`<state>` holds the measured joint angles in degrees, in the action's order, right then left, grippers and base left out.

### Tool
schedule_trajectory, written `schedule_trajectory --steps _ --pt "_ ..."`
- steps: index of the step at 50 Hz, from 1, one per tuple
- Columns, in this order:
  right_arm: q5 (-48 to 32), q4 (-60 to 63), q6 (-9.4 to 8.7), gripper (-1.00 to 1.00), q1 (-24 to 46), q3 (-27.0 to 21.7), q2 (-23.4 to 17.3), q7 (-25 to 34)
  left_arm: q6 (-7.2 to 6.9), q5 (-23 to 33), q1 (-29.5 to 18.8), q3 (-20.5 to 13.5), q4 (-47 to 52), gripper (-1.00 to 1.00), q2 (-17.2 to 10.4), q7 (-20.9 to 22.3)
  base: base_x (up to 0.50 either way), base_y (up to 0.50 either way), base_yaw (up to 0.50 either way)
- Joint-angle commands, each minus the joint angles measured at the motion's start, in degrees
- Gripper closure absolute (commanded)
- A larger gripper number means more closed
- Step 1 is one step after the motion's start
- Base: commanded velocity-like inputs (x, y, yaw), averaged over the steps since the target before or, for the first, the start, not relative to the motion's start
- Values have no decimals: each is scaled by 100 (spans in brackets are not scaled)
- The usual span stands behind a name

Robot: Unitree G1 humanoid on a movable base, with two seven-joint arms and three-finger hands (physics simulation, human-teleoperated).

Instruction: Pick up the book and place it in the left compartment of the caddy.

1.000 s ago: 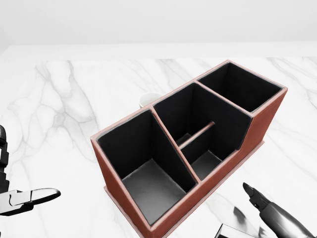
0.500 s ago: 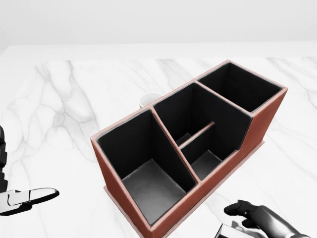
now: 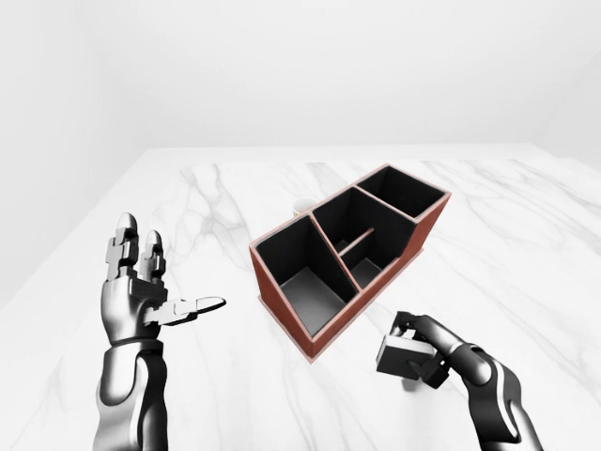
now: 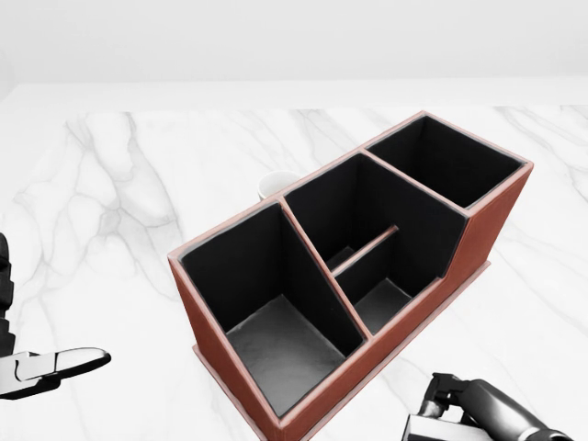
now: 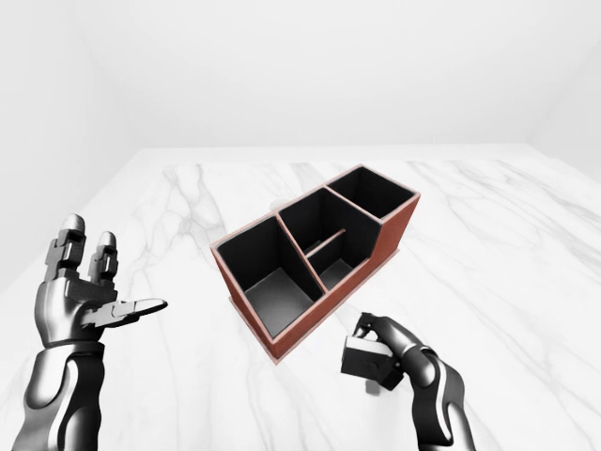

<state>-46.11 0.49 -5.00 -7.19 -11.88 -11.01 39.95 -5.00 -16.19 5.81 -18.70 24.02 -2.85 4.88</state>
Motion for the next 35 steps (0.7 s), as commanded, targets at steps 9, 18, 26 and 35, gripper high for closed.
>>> schedule_trajectory --steps 9,18,26,35 --pt "-553 1928 0 100 -455 88 322 5 0 4 14 13 24 -100 6 5 0 0 0" --pt "-1050 2865 0 100 -631 96 620 5 0 0 21 9 61 -100 10 8 0 0 0" --pt "-1334 3468 0 100 -666 181 802 5 0 5 27 14 49 -100 19 10 0 0 0" --pt "-1653 4191 0 100 -619 270 926 5 0 10 27 18 52 -100 24 6 0 0 0"
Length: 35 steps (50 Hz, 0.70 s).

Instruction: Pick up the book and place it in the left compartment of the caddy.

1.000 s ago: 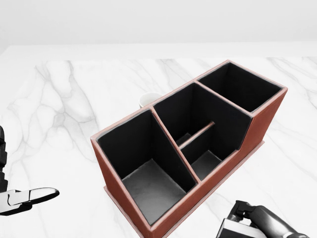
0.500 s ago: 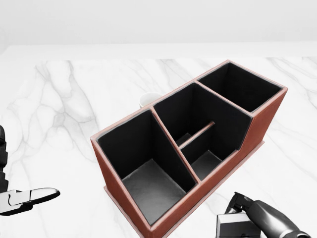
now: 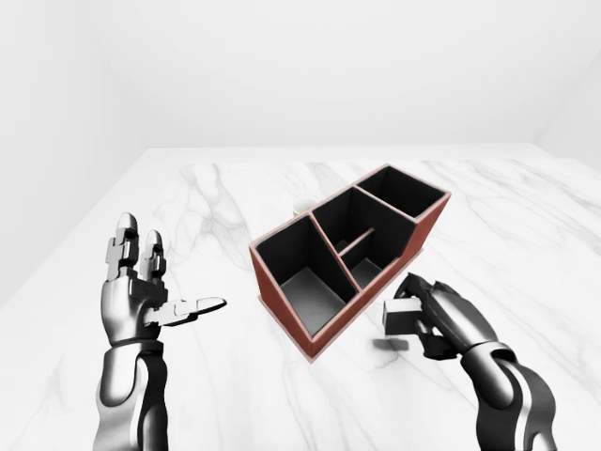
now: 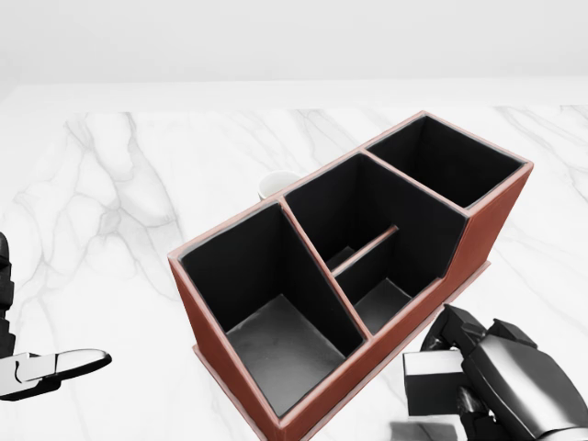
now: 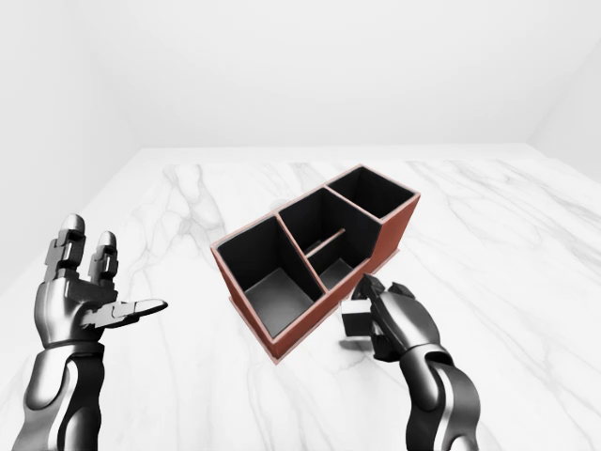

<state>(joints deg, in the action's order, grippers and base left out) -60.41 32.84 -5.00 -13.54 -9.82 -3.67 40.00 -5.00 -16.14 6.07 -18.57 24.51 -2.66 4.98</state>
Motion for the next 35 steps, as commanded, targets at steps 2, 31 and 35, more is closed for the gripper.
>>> schedule_trajectory --steps 2,31,35 --pt "-299 1081 0 100 59 89 209 0 0 4 9 5 20 -100 7 -6 0 0 0" --pt "-1154 1930 0 100 1322 431 197 0 0 7 -21 16 -50 -100 -9 -24 0 0 0" --pt "-1209 1924 0 100 1414 504 197 0 0 -1 -31 6 -68 -100 -14 -21 0 0 0"
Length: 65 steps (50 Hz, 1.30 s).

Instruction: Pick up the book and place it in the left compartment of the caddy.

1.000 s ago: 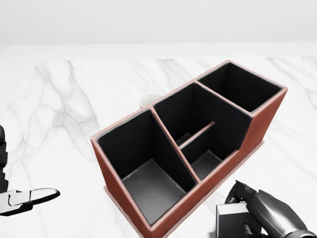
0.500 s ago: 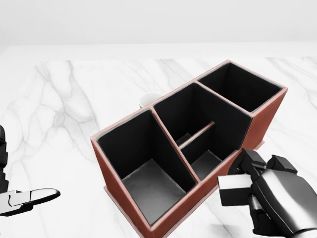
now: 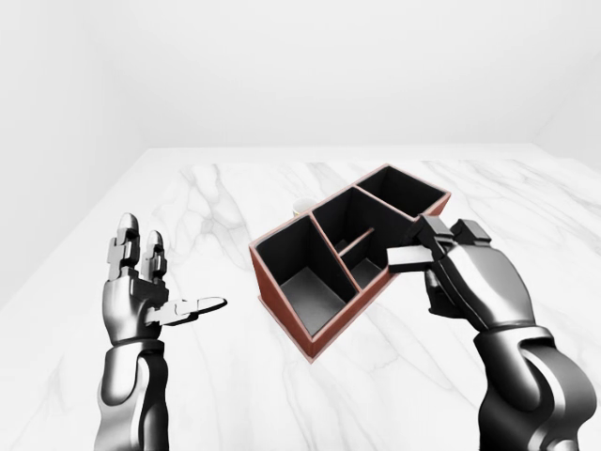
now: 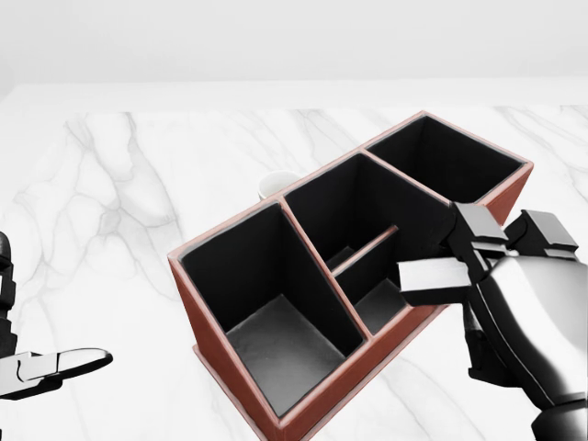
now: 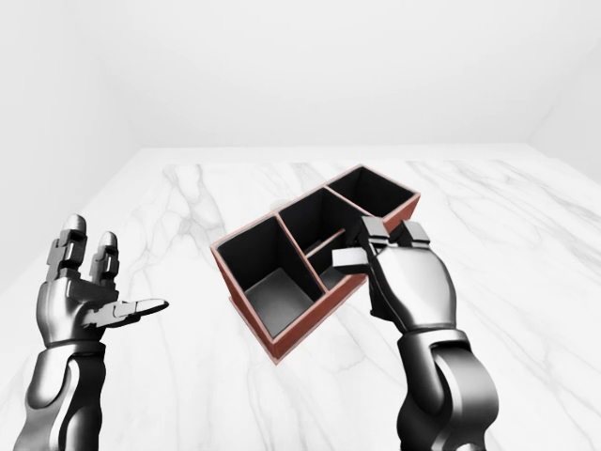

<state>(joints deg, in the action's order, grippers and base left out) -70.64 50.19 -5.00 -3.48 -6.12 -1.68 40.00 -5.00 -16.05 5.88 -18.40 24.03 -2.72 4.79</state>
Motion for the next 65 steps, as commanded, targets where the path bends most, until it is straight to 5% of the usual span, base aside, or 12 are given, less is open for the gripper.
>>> schedule_trajectory --steps 1,25,65 --pt "-227 200 0 100 509 159 5 0 0 -10 -7 -9 -12 -100 -6 -4 0 0 0" --pt "-430 -17 0 100 909 866 286 0 0 -4 11 -9 38 -100 4 0 0 0 0" --pt "683 132 0 100 1199 953 58 0 0 -7 -15 -20 15 -100 -10 -18 0 0 0"
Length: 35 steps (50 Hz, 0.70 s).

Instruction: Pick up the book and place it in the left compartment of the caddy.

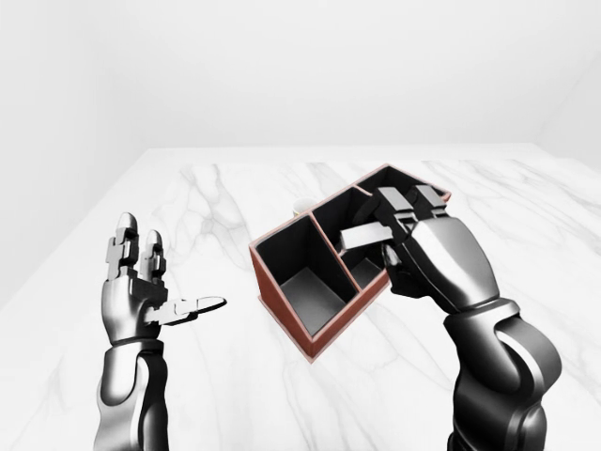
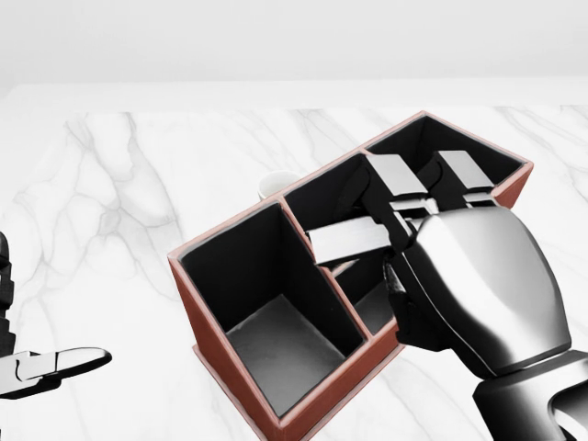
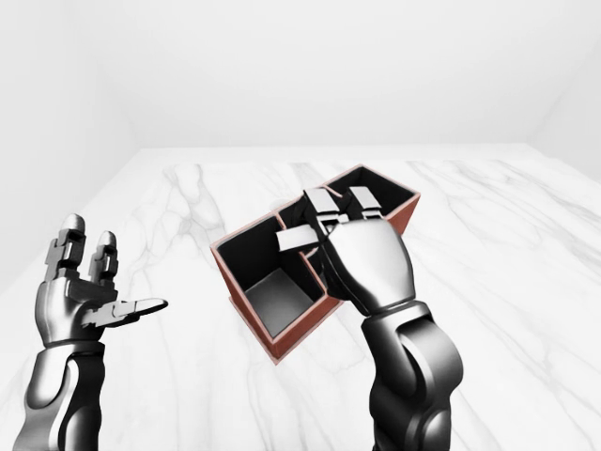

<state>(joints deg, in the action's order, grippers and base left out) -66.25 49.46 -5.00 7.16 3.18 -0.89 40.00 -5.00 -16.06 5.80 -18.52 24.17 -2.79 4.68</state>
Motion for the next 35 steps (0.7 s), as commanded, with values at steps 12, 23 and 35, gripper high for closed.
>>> schedule_trajectory --steps 12,23,35 --pt "1061 57 0 100 34 61 -179 0 0 19 -2 17 -41 -100 4 -2 0 0 0" --pt "2160 127 0 100 73 -106 -309 0 0 24 -4 23 -26 -100 6 -14 0 0 0" --pt "3609 -383 0 100 92 -610 -635 0 0 34 -13 38 -32 -100 1 -23 0 0 0"
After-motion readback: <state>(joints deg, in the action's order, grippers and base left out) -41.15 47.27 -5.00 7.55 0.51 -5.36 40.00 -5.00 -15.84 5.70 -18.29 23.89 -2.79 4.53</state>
